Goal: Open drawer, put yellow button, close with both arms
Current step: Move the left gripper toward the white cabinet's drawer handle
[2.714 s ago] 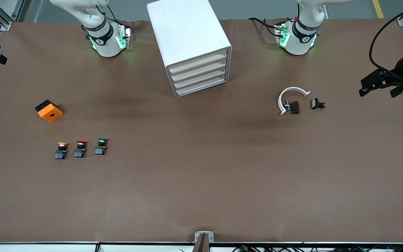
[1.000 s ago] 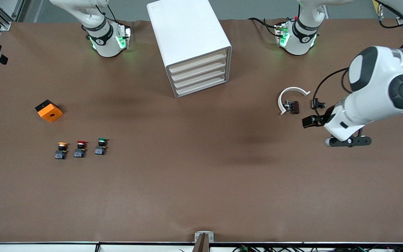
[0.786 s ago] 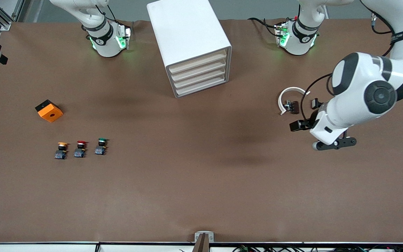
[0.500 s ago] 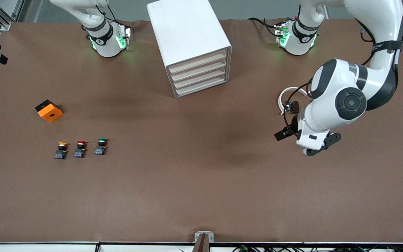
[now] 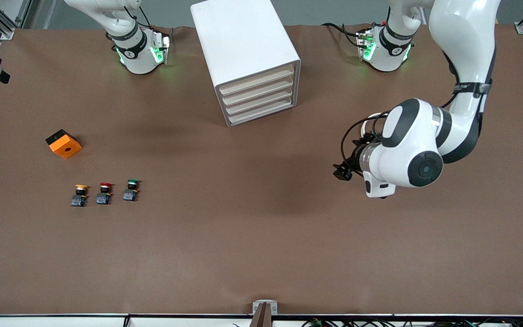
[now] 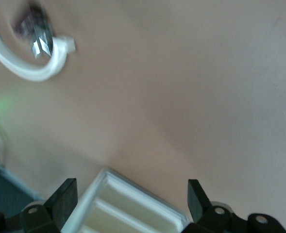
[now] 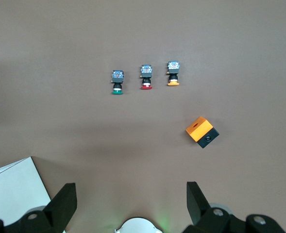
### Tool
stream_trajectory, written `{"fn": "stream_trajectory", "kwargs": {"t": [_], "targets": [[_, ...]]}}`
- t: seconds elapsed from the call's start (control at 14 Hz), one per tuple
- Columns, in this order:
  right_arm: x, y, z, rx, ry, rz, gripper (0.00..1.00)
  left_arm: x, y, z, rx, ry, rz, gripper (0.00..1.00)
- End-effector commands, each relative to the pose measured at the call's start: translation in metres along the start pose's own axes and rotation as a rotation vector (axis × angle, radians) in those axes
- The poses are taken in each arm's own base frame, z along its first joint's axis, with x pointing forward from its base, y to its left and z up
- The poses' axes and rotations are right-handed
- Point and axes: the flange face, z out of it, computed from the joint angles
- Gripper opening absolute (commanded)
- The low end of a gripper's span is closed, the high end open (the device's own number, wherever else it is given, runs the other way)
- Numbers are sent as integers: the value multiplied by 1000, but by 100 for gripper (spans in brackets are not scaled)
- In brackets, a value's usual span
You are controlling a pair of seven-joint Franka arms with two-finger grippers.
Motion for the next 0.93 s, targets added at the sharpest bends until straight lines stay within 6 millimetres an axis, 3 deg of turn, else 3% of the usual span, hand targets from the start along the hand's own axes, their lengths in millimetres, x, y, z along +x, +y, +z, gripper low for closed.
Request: {"fn": "stream_trajectory", "kwargs": {"t": [0.0, 0.07, 0.36, 0.64, 0.86], "targets": [[-8, 0, -3, -18, 6, -5, 100, -5, 16, 14, 17, -168, -194, 100], [-8, 1, -3, -22, 4, -14, 100, -6, 19, 20, 29, -207, -275, 100], [-8, 3, -2, -41, 3, -47, 100, -9, 22, 80, 263, -287, -463, 100], [-8, 3, -2, -40, 0, -47, 100, -19, 17, 113, 452, -360, -582, 100], [-8, 3, -2, -40, 0, -47, 100, -39, 6, 130, 618, -379, -634, 100]]}}
